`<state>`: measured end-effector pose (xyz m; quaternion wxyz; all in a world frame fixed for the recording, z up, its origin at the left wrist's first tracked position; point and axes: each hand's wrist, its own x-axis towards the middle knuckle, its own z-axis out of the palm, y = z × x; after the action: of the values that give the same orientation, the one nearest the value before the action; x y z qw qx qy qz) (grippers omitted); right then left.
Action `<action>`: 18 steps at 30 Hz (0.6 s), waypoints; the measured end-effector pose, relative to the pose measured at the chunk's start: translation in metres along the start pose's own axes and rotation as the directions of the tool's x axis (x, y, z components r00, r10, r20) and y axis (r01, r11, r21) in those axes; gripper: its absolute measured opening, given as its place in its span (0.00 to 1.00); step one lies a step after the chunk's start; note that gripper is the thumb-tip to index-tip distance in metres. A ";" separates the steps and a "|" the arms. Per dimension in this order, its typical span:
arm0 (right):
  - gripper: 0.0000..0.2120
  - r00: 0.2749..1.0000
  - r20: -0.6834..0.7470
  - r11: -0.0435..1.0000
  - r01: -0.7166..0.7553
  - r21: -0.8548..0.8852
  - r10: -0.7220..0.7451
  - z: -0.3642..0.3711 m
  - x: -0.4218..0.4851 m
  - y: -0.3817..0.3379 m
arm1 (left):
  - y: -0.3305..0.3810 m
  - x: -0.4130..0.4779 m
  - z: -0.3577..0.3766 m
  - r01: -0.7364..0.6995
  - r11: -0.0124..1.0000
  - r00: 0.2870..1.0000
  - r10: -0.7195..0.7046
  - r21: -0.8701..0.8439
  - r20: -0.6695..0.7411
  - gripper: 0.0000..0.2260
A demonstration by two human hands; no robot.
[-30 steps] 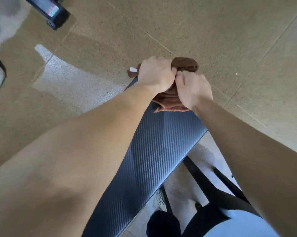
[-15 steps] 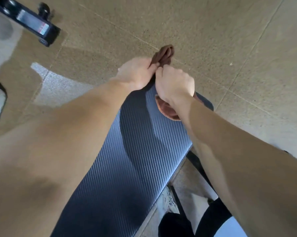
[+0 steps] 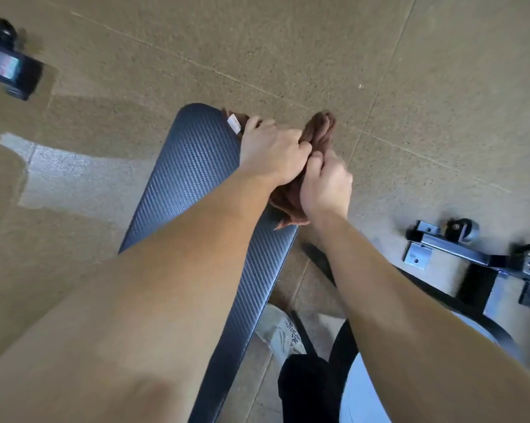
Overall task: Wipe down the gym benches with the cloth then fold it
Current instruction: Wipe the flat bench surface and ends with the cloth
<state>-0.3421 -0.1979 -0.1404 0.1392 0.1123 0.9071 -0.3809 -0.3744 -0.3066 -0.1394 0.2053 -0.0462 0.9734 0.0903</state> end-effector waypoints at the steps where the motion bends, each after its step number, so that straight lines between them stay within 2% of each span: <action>1: 0.18 0.996 -0.035 0.991 -0.084 0.109 0.088 0.002 -0.012 0.008 | 0.009 -0.002 0.005 -0.028 0.999 0.999 0.028 -0.017 -0.022 0.16; 5: 0.18 0.964 -0.101 0.938 -0.209 0.277 0.245 0.022 -0.073 0.012 | 0.020 -0.015 0.016 -0.204 0.974 0.979 0.200 -0.099 -0.041 0.15; 8: 0.18 0.930 -0.059 0.895 -0.330 0.301 0.363 0.030 -0.110 0.013 | 0.020 -0.049 0.026 -0.411 0.903 0.911 0.412 -0.126 -0.013 0.17; 10: 0.19 0.926 -0.004 0.889 -0.362 0.279 0.378 0.033 -0.139 0.021 | 0.008 -0.087 0.039 -0.503 0.856 0.861 0.508 -0.120 0.011 0.17; 14: 0.16 0.913 0.124 0.889 -0.408 0.210 0.389 0.034 -0.187 0.040 | -0.028 -0.153 0.054 -0.532 0.840 0.840 0.539 -0.101 0.058 0.19; 18: 0.14 0.925 0.135 0.885 -0.380 0.269 0.356 0.024 -0.155 0.037 | -0.033 -0.140 0.047 -0.484 0.875 0.872 0.484 -0.021 0.073 0.22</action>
<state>-0.1812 -0.2055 -0.1284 0.2277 0.2857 0.7972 -0.4806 -0.2243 -0.3225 -0.1301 0.2129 0.2019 0.9455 0.1414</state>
